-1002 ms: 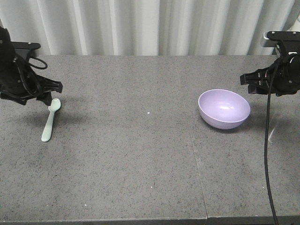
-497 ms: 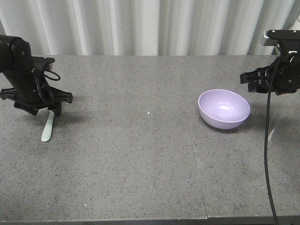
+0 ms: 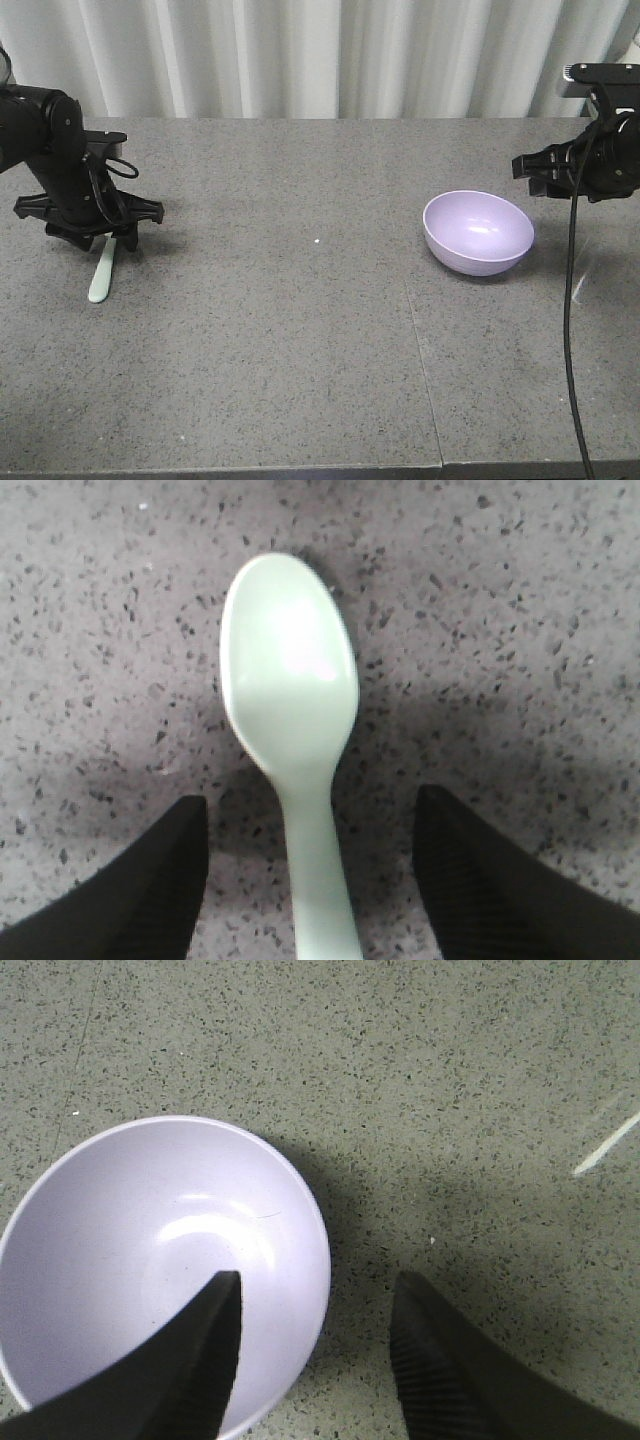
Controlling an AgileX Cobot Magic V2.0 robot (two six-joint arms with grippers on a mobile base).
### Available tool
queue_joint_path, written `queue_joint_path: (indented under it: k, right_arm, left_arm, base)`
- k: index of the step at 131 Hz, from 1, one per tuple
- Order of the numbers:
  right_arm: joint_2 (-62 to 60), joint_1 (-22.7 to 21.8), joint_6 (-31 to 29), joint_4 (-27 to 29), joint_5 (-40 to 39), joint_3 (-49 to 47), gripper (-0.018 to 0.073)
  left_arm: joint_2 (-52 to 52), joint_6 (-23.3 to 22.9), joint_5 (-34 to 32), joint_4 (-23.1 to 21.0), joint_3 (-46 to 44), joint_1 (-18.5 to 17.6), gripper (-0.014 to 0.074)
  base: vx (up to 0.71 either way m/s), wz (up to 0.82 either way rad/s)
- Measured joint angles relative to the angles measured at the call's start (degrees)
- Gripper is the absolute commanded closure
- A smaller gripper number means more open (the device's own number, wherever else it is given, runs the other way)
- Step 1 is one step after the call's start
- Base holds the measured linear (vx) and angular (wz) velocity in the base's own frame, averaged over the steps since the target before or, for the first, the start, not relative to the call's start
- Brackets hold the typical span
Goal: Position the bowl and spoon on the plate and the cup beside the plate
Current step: 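Close the left gripper on the spoon handle and lift it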
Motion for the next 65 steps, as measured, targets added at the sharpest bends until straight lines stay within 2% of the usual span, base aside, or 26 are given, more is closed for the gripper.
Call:
queue_joint_path:
  k: [65]
  right_arm:
    - [0.00,0.00,0.00,0.00,0.00,0.00,0.0208]
  left_arm:
    - [0.90,-0.99,2.26,-0.19,-1.03,0.00,0.0202]
  base:
    - [0.00,0.00]
